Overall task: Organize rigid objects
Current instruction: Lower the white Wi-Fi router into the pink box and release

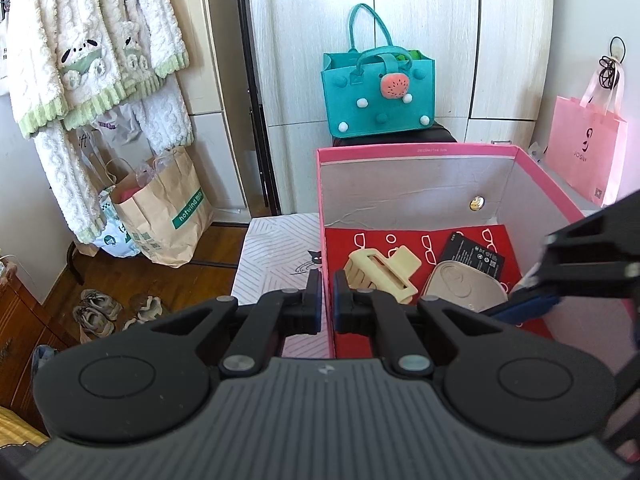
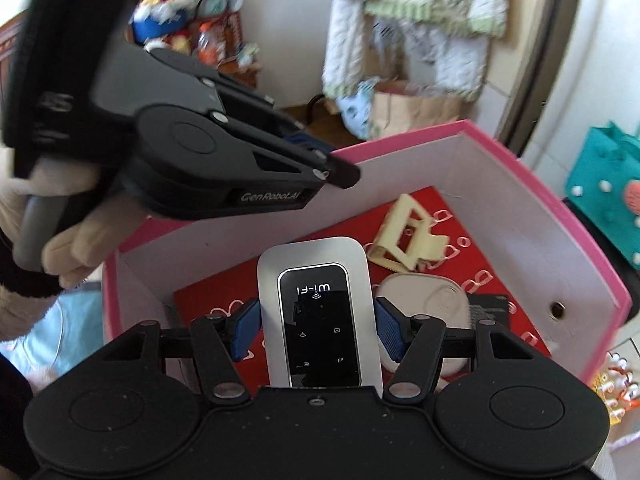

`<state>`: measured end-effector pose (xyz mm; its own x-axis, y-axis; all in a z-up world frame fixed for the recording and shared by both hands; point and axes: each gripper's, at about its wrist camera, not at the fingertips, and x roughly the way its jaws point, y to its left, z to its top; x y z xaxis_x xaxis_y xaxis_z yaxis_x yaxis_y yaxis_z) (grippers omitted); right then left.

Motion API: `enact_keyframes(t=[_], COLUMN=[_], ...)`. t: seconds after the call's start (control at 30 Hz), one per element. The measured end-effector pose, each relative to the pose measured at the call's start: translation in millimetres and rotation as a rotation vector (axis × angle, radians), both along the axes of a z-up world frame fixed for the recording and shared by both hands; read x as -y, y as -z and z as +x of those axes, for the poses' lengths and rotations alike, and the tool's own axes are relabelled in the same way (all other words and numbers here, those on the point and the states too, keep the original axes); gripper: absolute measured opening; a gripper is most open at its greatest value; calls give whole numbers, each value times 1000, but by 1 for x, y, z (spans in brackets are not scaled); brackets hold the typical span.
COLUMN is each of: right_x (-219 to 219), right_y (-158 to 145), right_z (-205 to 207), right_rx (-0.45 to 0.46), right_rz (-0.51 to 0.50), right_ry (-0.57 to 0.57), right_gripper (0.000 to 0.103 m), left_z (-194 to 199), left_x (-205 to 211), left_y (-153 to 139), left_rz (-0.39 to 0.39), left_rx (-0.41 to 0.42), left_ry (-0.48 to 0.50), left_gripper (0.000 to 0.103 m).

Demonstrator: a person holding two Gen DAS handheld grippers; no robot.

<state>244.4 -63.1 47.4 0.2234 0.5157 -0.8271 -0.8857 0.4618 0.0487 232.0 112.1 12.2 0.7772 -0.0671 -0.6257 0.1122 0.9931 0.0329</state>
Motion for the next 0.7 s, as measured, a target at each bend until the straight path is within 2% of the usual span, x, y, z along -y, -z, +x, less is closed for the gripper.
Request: enact_keyframes(t=[0.27,0.43,0.57,0.7], right_x=[-30,-40,-42,-35], right_y=[8,10,13,8], right_z=[13,18,26,29], right_rx=[-23,-30,-36,37], right_rz=[-115,-131,-124,-77], right_ry=[-50,-59,-35,12], right_gripper=[64,64,64,66], left_z=[3,1,1,1], left_x=[-8,1,1,0], left_y=[1,0,0,1], left_rz=[-50,0,1,-7], left_rx=[-20,1,-3,-10], left_ry=[5,6,7,9], left_gripper=[5,5,5,5])
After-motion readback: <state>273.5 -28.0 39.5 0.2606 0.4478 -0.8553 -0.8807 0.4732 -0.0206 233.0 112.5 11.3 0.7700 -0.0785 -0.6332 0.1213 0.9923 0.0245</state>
